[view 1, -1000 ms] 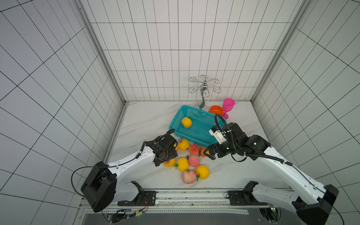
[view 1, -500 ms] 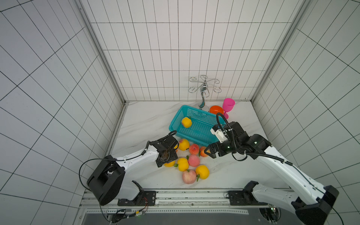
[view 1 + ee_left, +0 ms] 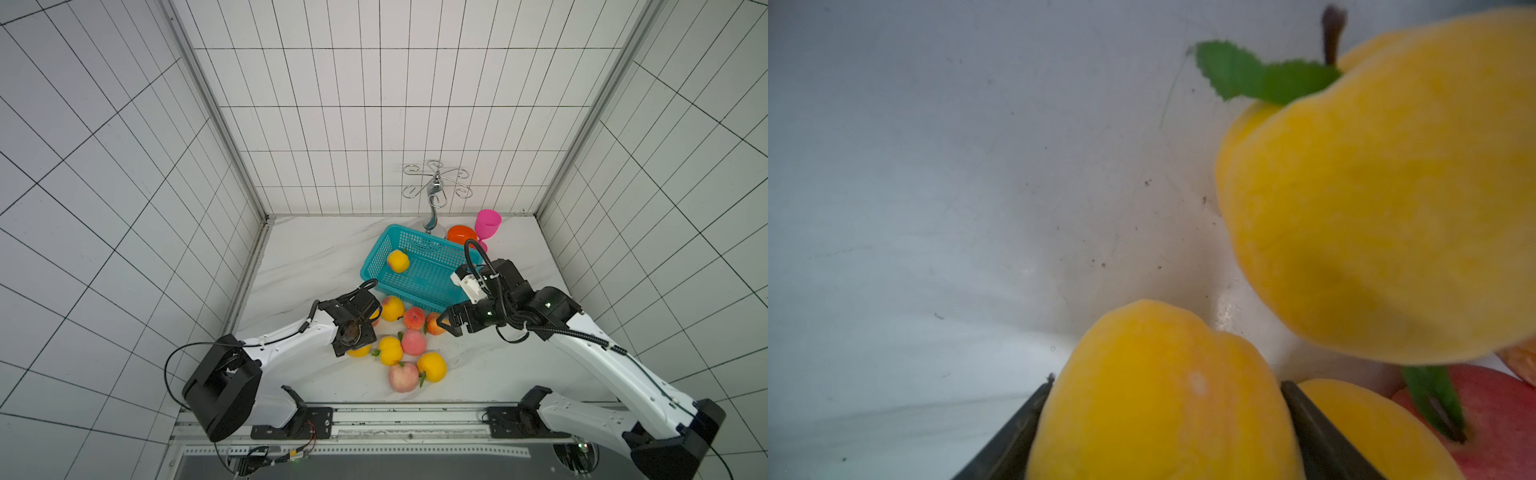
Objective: Put the peaches into the basket
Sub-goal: Pick up the peach from the center of the board, then place the peach in the basket.
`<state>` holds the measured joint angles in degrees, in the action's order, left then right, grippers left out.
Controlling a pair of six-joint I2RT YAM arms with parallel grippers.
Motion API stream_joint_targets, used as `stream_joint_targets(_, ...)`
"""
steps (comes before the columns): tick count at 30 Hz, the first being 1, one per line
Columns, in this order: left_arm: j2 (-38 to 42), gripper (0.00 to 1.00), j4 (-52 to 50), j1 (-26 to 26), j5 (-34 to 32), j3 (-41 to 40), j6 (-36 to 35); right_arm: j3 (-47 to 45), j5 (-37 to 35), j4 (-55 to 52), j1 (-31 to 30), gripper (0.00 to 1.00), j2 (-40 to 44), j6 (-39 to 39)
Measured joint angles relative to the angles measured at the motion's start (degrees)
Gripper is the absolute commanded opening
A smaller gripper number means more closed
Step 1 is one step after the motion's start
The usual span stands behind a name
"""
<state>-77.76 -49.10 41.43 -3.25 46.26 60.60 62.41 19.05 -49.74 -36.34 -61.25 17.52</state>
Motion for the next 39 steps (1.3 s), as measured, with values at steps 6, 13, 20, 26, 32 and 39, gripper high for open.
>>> stream_joint_targets(6, 1.4, 0.69, -4.28, 2.58, -2.58, 4.66, 0.07, 0.0, -0.02, 0.24, 0.37, 0.98, 1.07, 0.0)
stream_joint_targets(13, 2.14, 0.69, -9.77, 3.91, -4.74, 13.03, -0.11, 0.02, 0.0, 0.26, 0.9, 0.99, 2.23, -0.17)
stream_joint_targets(20, 1.4, 0.69, -13.05, 4.02, -6.93, 24.79, -2.73, 1.27, 0.02, -0.26, 1.16, 0.99, 2.23, -1.01)
stream_joint_targets(26, -2.97, 0.7, -14.99, 4.02, -7.93, 33.68, -5.97, 3.3, -0.02, -0.44, 1.9, 0.99, 2.21, -1.31)
stream_joint_targets(32, -8.17, 0.7, -15.96, 3.89, -9.18, 41.16, -10.84, 5.14, -0.22, -0.46, 2.93, 0.98, 0.07, -2.05)
stream_joint_targets(39, -14.88, 0.7, -16.2, 2.64, -9.75, 51.63, -16.96, 7.74, -0.52, -0.66, 4.17, 0.98, -3.06, -3.34)
